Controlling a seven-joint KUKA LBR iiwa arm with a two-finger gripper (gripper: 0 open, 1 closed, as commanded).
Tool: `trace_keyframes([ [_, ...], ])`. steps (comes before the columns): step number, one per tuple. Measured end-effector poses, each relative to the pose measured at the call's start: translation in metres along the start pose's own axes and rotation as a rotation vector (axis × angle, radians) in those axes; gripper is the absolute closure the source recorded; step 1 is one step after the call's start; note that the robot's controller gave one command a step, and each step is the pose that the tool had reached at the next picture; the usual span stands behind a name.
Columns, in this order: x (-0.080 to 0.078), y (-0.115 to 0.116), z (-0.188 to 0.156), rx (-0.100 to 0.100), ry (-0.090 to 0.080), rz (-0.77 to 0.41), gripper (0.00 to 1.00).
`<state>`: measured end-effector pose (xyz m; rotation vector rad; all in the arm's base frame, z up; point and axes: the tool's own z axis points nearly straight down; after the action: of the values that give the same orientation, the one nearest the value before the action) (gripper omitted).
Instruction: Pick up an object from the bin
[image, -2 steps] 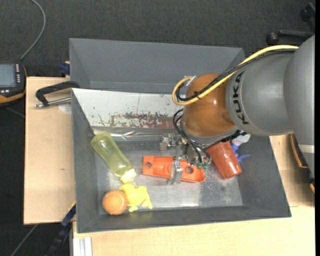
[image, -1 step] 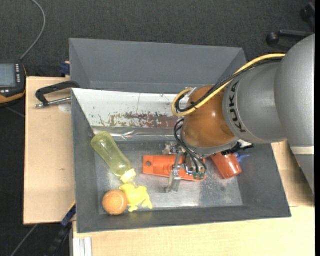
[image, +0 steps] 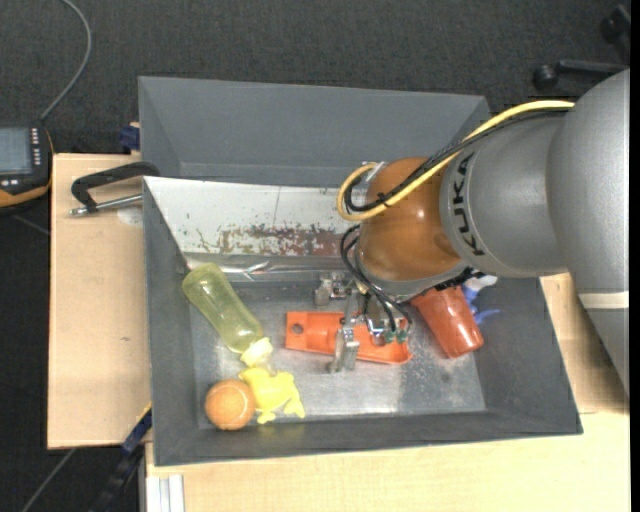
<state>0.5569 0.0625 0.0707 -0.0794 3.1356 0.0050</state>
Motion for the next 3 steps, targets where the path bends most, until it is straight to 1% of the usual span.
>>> trace_keyframes([
  [1,0.010,-0.004,0.001,0.000,0.006,0.066,0.00],
  [2,-0.001,0.001,-0.001,-0.002,-0.006,0.000,1.00],
  [3,-0.001,0.001,-0.001,-0.002,-0.005,0.000,1.00],
])
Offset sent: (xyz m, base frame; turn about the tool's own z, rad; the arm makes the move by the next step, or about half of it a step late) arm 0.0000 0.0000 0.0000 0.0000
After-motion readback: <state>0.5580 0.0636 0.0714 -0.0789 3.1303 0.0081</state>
